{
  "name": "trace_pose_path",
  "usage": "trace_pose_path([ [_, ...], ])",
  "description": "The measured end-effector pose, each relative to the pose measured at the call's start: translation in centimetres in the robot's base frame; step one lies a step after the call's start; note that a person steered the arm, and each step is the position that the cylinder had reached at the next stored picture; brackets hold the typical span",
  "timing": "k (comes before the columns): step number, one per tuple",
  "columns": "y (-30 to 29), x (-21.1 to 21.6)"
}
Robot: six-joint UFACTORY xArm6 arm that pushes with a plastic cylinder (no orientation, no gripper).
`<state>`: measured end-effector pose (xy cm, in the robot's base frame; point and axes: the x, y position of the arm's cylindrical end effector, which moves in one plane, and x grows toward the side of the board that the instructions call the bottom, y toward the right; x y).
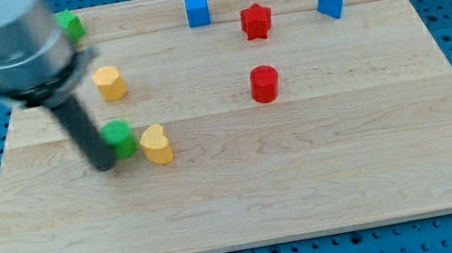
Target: Move the green circle to the center
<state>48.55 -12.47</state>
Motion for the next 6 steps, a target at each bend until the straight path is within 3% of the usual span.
trace_pose_path([
  [1,7.0,-5.2],
  [2,8.8,-6.0],
  [5,-3.4,-5.1],
  [6,-4.7,-5.9],
])
